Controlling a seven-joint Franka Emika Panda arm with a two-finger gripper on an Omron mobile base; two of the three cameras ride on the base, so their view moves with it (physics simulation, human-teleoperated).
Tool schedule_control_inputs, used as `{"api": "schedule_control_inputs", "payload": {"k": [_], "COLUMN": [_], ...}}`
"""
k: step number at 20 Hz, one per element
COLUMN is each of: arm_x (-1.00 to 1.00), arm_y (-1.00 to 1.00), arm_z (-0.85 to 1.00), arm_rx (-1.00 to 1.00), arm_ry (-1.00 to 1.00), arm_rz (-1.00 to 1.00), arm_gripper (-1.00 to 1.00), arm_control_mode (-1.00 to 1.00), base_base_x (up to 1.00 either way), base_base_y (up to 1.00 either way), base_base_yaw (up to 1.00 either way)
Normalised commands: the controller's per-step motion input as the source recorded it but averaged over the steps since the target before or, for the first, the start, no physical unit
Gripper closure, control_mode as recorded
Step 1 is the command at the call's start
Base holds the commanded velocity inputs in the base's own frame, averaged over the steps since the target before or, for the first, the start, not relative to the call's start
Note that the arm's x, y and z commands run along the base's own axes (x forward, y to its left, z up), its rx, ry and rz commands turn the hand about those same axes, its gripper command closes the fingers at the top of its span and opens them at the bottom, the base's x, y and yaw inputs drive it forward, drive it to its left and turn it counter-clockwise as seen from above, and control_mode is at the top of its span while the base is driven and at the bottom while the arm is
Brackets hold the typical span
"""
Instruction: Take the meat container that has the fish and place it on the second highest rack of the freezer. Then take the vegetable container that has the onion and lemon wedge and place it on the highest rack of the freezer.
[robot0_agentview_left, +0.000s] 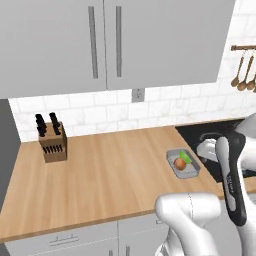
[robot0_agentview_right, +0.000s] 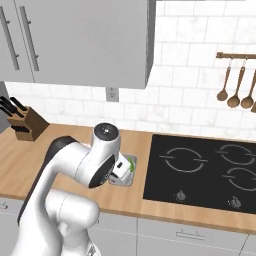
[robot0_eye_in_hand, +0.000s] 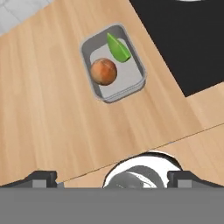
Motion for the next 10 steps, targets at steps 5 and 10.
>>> {"api": "schedule_control_inputs", "payload": {"k": [5, 10], "arm_x": [0.54, 0.49], "arm_y": [0.0, 0.0], "arm_z": [-0.38, -0.34], "arm_rx": [0.0, 0.0], "arm_ry": [0.04, 0.02], "arm_rz": [-0.18, -0.17], "arm_gripper": [-1.0, -1.0], "arm_control_mode": [-1.0, -1.0], "base_base_x": [0.0, 0.0], "base_base_y": [0.0, 0.0], "base_base_yaw": [0.0, 0.0]}}
